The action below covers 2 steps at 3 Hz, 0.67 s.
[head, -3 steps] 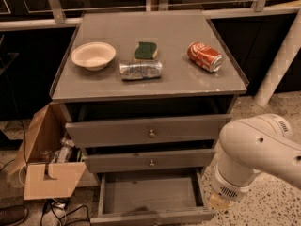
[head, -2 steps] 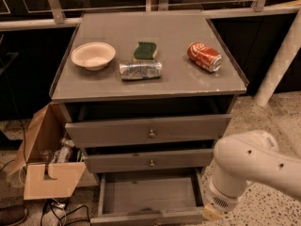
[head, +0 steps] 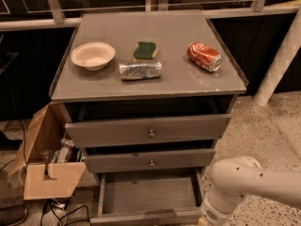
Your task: Close bottom drawer
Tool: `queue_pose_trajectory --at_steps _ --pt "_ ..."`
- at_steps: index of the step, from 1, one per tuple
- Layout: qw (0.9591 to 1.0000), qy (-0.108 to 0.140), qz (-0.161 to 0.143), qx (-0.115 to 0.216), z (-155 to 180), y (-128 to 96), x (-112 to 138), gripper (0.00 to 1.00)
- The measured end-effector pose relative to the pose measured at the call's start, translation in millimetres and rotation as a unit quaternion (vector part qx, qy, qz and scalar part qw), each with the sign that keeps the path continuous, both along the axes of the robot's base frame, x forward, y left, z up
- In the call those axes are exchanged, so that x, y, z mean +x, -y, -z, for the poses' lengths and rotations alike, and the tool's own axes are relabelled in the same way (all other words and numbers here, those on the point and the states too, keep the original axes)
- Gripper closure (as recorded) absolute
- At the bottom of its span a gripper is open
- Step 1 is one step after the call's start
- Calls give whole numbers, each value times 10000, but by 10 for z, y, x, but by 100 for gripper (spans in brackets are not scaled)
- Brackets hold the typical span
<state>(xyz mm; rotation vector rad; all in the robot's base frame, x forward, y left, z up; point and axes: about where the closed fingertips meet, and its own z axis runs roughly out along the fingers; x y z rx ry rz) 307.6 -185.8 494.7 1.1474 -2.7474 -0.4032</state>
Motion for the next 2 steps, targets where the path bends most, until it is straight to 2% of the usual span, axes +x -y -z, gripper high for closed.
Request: queue_pose_trajectory --at_steps 1,2 --pt "9999 -118 44 45 109 -14 -50 100" --pt "9994 -204 265 117 251 37 -34 100"
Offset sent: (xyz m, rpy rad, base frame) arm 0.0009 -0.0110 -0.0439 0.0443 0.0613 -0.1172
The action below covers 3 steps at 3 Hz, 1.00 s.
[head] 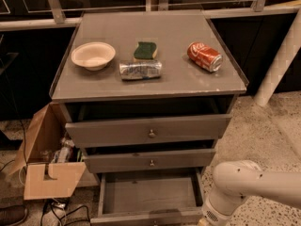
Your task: Close bottom drawer
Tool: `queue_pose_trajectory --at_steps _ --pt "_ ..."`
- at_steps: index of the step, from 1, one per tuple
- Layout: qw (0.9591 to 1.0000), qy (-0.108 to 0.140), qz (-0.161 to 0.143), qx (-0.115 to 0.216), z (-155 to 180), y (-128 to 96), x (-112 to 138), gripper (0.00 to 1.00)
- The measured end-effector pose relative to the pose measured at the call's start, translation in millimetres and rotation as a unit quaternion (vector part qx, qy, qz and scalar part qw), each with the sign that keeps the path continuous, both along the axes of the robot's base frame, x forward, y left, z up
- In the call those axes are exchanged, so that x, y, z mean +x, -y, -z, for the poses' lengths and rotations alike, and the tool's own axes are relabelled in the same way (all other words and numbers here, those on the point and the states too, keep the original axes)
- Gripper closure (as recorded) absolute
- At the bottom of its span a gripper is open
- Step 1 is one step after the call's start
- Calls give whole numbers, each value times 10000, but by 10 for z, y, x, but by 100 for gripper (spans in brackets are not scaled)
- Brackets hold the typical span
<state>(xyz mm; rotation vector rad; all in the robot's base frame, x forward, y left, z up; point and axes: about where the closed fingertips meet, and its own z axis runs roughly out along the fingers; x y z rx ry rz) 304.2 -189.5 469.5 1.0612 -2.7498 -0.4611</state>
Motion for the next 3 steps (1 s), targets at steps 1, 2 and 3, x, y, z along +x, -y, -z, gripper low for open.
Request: queue_pose_trajectory --at_steps 1,2,3 --pt "9989 -179 425 65 401 159 128 100" --pt "9935 -645 932 136 1024 258 163 100" --pt "9934 -646 934 136 1025 258 163 100"
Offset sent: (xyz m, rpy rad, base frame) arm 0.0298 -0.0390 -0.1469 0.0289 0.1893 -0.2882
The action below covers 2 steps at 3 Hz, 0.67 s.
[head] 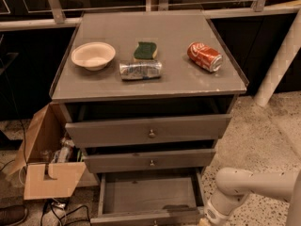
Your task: Close bottom drawer
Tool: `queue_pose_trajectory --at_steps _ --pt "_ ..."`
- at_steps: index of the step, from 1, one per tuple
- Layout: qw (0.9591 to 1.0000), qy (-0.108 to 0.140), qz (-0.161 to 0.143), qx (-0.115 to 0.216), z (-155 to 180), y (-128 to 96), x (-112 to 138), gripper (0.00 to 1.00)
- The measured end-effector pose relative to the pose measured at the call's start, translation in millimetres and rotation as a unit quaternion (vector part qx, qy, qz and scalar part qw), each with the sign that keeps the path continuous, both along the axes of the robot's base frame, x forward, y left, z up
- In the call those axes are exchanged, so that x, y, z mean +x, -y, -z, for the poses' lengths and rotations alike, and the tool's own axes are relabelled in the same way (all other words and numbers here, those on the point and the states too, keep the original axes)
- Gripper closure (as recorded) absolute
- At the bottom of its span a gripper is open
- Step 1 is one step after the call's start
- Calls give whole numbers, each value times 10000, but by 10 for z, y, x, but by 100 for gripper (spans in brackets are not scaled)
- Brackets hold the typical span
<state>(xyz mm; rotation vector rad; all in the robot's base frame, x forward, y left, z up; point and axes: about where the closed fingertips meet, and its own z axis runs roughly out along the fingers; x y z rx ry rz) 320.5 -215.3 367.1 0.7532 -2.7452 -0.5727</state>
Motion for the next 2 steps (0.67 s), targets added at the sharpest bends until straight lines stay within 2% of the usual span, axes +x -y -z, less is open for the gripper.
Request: queue_pose_trajectory --at_steps 1,2 --pt "9983 -236 529 111 325 -44 -77 100" --pt "9891 -545 1336 283 696 59 -163 100"
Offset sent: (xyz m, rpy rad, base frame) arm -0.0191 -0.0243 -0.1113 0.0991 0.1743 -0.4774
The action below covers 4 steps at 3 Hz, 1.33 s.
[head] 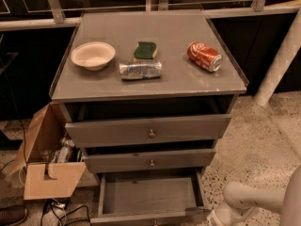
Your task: Close bottom drawer
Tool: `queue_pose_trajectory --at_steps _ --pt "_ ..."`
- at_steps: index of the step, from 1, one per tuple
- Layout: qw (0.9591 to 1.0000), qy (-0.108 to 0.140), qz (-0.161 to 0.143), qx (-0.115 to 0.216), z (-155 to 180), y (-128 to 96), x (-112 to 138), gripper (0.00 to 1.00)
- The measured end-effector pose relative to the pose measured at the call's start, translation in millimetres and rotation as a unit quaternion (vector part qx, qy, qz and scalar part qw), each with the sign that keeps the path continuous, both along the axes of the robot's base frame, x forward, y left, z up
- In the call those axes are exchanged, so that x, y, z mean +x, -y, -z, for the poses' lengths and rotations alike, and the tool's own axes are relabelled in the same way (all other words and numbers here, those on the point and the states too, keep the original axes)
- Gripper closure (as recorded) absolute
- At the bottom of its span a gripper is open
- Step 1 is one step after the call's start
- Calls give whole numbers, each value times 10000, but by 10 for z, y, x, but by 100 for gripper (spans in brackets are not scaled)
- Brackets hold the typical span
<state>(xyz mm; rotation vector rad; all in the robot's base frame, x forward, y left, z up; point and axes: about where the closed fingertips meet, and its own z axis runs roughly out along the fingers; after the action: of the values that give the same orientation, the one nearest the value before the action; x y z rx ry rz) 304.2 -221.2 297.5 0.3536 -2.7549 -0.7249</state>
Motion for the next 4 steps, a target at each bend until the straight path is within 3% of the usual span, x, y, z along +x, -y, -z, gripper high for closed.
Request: queue_pose_trajectory --at_steps 1,3,4 --pt "9992 -235 301 77 200 120 -74 100" --pt "9986 -308 381 199 250 114 -61 100" --pt "9929 -264 1079 418 396 176 99 100"
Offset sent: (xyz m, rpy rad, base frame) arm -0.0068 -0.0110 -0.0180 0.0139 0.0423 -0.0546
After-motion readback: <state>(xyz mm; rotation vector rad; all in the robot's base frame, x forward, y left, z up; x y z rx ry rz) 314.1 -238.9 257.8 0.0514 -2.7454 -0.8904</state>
